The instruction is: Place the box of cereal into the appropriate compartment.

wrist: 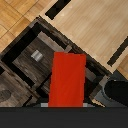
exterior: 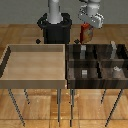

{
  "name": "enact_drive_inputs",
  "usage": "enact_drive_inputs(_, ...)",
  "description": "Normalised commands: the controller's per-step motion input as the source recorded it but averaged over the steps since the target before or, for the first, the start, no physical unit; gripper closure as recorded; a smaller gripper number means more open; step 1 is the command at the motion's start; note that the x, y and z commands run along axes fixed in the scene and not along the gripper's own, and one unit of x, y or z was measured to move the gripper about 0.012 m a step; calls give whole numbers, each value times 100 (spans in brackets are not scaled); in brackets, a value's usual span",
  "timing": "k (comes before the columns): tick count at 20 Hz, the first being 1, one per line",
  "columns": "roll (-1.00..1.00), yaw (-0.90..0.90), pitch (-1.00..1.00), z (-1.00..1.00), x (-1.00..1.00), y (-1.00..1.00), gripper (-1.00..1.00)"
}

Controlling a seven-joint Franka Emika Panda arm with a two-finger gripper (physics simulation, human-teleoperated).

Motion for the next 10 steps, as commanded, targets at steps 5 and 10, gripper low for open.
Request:
enact_drive_inputs(5, 0, 0, 0, 0, 0, 100, 100)
enact_drive_inputs(10, 0, 0, 0, 0, 0, 100, 100)
